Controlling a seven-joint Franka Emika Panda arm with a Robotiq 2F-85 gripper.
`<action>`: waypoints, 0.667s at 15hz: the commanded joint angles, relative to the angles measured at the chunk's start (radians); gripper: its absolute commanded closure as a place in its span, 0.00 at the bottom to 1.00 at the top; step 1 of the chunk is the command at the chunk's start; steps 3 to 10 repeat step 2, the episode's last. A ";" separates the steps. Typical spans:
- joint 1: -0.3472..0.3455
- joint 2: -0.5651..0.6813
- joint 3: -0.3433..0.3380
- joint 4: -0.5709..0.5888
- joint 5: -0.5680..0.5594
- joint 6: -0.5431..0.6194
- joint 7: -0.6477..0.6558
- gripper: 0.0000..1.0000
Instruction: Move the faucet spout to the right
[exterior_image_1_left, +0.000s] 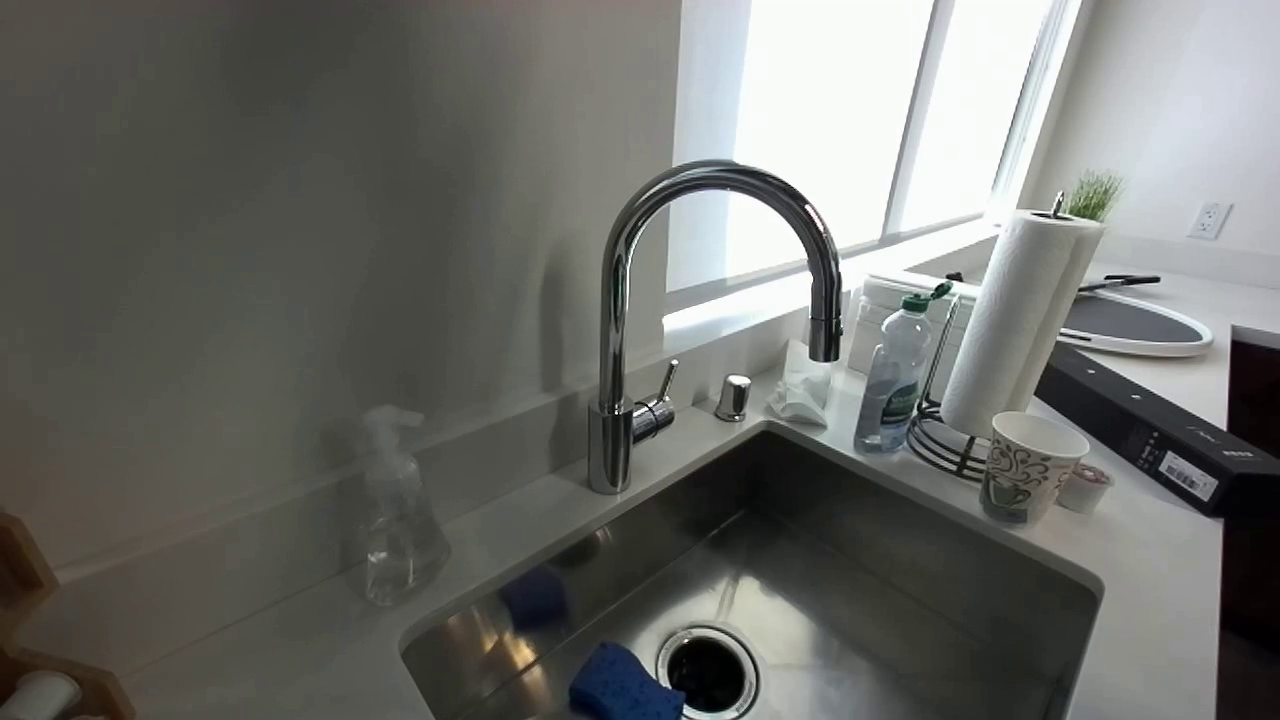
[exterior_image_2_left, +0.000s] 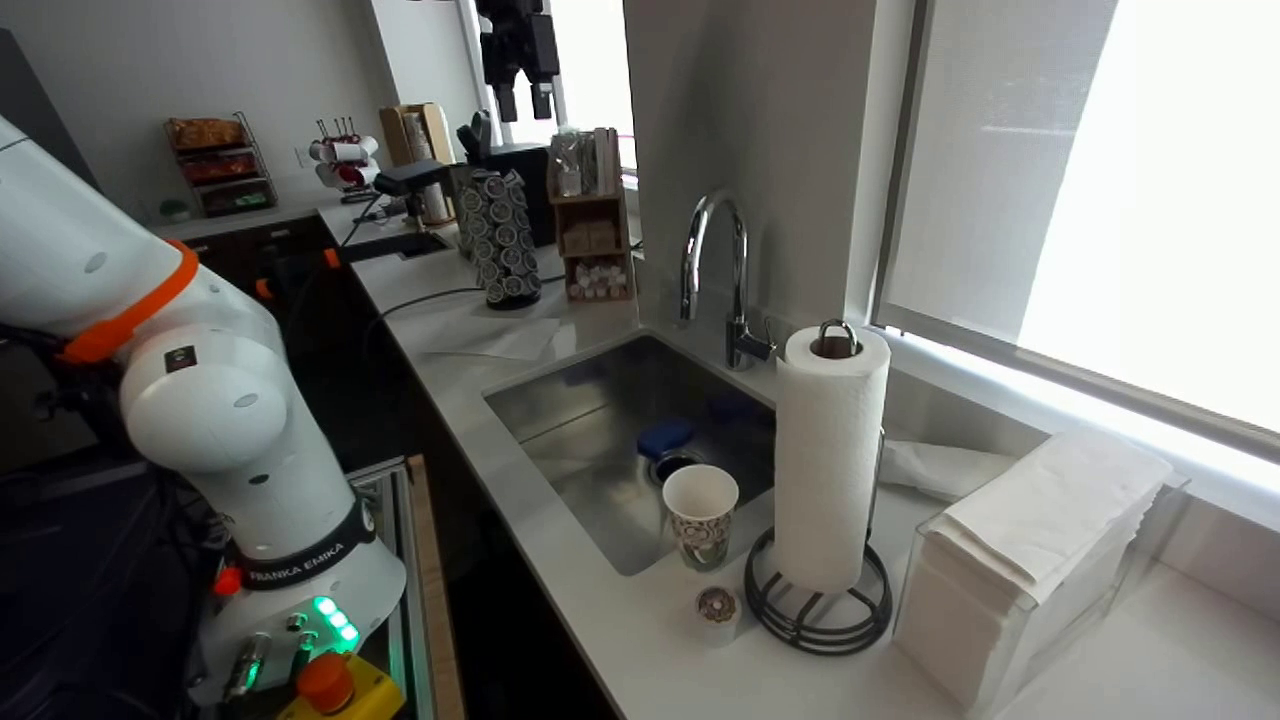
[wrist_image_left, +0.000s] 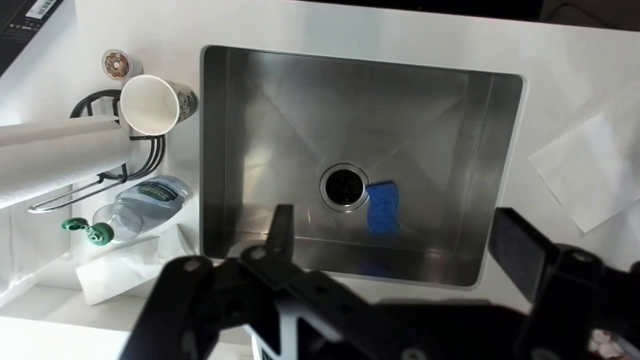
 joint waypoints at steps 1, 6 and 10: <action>-0.007 0.005 0.007 0.003 0.002 -0.002 -0.002 0.00; -0.007 0.008 0.007 0.003 0.002 -0.002 -0.002 0.00; -0.007 0.008 0.007 0.003 0.002 -0.002 -0.002 0.00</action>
